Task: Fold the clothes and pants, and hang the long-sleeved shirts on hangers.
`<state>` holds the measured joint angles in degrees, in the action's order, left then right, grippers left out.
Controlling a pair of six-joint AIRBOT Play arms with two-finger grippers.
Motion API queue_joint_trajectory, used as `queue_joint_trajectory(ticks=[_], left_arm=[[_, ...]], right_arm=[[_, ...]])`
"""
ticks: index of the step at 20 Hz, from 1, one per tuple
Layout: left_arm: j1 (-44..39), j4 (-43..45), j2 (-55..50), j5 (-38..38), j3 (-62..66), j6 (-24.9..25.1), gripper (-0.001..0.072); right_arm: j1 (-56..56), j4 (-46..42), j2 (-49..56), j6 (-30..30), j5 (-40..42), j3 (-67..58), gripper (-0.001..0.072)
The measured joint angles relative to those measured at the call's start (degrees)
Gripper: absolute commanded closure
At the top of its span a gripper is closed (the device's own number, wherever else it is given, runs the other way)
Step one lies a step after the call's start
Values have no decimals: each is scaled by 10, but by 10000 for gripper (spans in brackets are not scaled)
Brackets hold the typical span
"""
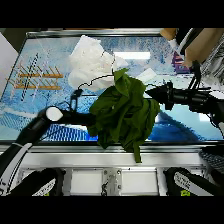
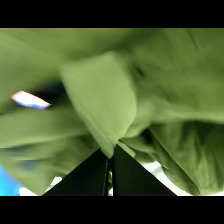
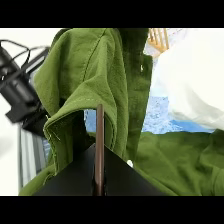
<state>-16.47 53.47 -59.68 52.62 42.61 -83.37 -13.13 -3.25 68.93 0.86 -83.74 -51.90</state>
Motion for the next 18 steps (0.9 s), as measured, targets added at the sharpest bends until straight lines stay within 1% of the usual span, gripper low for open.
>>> queue_joint_trajectory(ticks=[3,7,10,12,13,14,15,18], left_arm=[[104,14,61,43,20,8,692],[222,21,133,83,30,34,692],[291,24,150,93,33,49,692],[323,24,146,103,33,57,692],[334,25,140,113,33,61,570],[339,25,132,122,33,63,198],[339,24,122,133,33,65,18],[309,20,82,148,33,62,19]], right_arm=[[2,0,-33,37,17,0,702],[19,-1,-81,85,48,0,702],[45,-9,-106,113,83,0,703],[58,-16,-114,124,103,0,703],[62,-17,-117,127,111,0,702],[65,-21,-119,131,116,0,702],[67,-24,-120,134,120,0,703],[70,-28,-122,138,127,0,702]])
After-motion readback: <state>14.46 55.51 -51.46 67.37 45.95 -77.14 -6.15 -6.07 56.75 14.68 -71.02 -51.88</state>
